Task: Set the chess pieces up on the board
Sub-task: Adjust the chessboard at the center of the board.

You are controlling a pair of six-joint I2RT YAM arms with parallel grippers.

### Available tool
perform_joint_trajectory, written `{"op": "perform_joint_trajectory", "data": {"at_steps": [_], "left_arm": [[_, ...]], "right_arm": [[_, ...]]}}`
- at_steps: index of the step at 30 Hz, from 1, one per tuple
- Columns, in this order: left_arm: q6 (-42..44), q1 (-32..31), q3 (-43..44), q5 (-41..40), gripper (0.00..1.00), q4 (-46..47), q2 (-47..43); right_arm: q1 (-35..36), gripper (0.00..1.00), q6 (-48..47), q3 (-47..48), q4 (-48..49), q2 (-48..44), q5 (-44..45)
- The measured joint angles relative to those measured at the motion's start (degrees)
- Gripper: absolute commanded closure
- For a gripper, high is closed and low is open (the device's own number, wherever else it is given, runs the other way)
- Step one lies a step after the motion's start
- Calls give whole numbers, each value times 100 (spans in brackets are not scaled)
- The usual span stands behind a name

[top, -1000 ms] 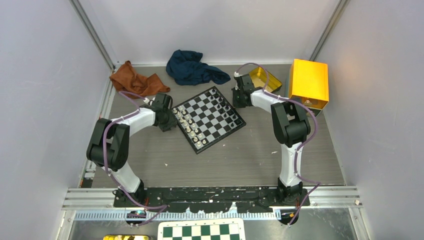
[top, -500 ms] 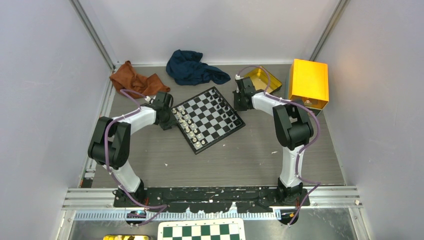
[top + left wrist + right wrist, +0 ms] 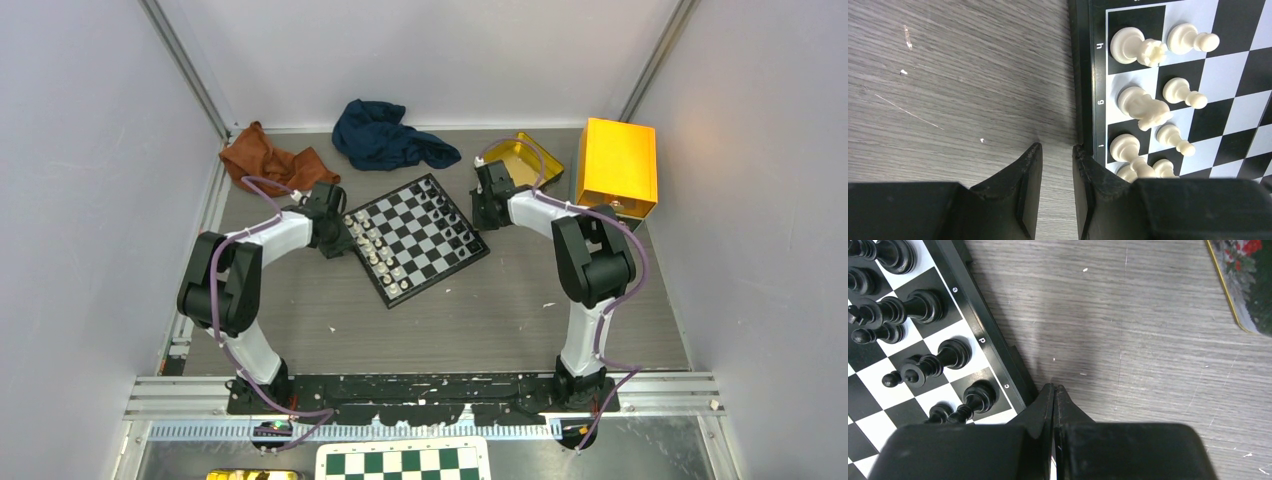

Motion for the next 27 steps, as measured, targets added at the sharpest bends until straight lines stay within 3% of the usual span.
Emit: {"op": "perform_joint_trajectory", "data": {"at_steps": [27], "left_arm": [[184,33,127,57,72,-2,105]], "right_arm": [[522,99,367,-1040,-205,-896,343]]}}
